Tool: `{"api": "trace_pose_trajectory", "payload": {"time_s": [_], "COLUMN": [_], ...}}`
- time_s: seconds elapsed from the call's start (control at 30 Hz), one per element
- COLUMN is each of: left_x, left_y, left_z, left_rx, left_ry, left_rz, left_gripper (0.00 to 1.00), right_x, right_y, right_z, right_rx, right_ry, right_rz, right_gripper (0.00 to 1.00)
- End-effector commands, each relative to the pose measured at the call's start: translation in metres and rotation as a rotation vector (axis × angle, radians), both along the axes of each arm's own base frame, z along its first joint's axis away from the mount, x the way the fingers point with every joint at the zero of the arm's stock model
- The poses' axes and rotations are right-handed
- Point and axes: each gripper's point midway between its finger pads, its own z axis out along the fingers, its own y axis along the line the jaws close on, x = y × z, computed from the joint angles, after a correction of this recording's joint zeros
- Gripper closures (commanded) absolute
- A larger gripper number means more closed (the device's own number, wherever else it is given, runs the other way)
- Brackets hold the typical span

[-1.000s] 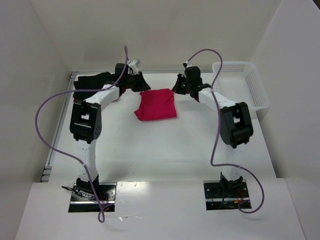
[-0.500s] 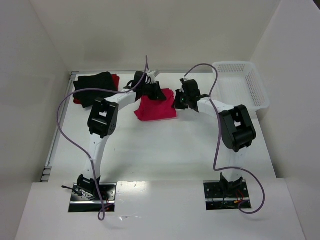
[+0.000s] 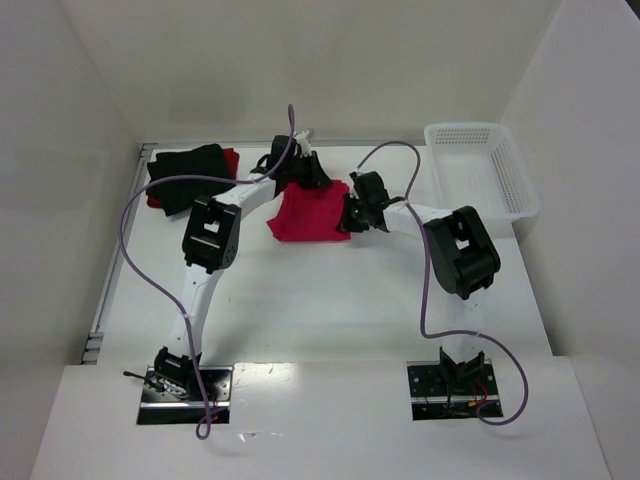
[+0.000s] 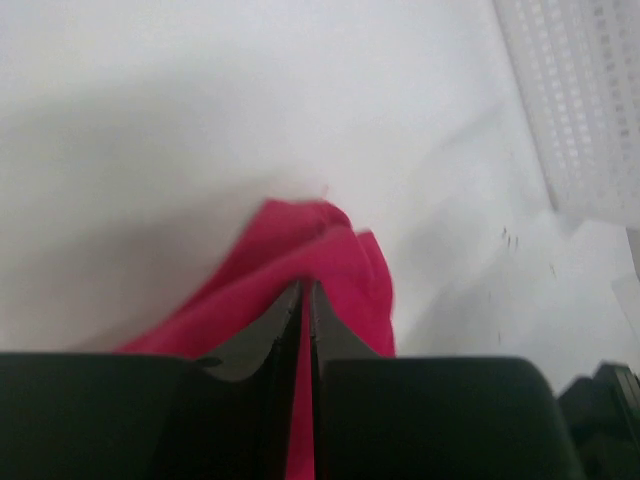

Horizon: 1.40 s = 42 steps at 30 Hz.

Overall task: Fold and stack the t-shirts
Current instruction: Smooth out wrinkles on the folded tshirt

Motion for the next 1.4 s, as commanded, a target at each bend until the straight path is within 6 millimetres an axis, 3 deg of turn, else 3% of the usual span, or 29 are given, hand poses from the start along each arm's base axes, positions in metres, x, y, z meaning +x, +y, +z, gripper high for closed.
{"api": "trace_pose_trajectory", "payload": {"time_s": [0.0,0.17,0.27,0.4,0.43,0.5,0.53,0.73,0.77,0.83,0.87,0.9,1.07,1.1,1.2,1.3,1.37], "left_x": [0.027,0.036,0.036,0.028,0.022,0.015,0.013,-0.047,-0.066,-0.087,-0.097,-0.111,-0.146,-0.154,-0.163,-0.152,-0.158], "left_y": [0.015,0.025,0.021,0.016,0.010,0.013,0.014,0.011,0.006,0.003,-0.002,0.003,-0.004,-0.017,-0.032,-0.039,-0.038], "left_z": [-0.002,-0.002,0.024,0.062,0.076,0.080,0.093,0.109,0.092,0.087,0.079,0.058,0.042,0.041,0.025,0.019,0.004], "left_rx": [-0.006,0.002,-0.021,-0.044,-0.045,-0.027,-0.023,-0.071,-0.068,-0.060,-0.045,-0.034,-0.052,-0.059,-0.022,-0.042,-0.069], "left_ry": [-0.020,-0.029,-0.065,-0.140,-0.161,-0.148,-0.168,-0.132,-0.091,-0.082,-0.081,-0.016,0.035,0.025,0.029,0.040,0.117], "left_rz": [0.062,0.064,0.044,-0.030,-0.052,-0.059,-0.064,-0.241,-0.285,-0.330,-0.355,-0.355,-0.379,-0.404,-0.377,-0.245,-0.164], "left_gripper": [0.87,0.87,0.87,0.85,0.85,0.85,0.83,0.82,0.82,0.82,0.82,0.82,0.83,0.85,0.88,0.94,0.96], "right_x": [-0.017,-0.020,-0.012,0.002,0.006,0.022,0.030,0.074,0.078,0.088,0.091,0.093,0.113,0.113,0.115,0.119,0.126], "right_y": [-0.005,-0.012,-0.013,-0.012,-0.009,-0.019,-0.021,-0.031,-0.029,-0.024,-0.024,-0.023,-0.017,-0.011,-0.001,0.004,0.004], "right_z": [0.001,0.014,0.038,0.086,0.094,0.112,0.123,0.120,0.102,0.097,0.081,0.077,0.067,0.061,0.057,0.048,0.043], "right_rx": [-0.029,-0.045,-0.036,0.006,0.022,0.045,0.056,0.084,0.072,0.074,0.056,0.053,0.090,0.110,0.142,0.153,0.143], "right_ry": [0.015,-0.008,-0.061,-0.158,-0.171,-0.220,-0.242,-0.265,-0.238,-0.243,-0.223,-0.217,-0.231,-0.220,-0.221,-0.224,-0.226], "right_rz": [-0.001,-0.023,-0.039,-0.083,-0.091,-0.135,-0.145,-0.149,-0.149,-0.135,-0.127,-0.126,-0.095,-0.068,-0.020,0.005,-0.007], "right_gripper": [1.00,1.00,1.00,1.00,0.99,0.99,0.99,0.99,0.99,0.99,1.00,1.00,1.00,1.00,1.00,1.00,1.00]}}
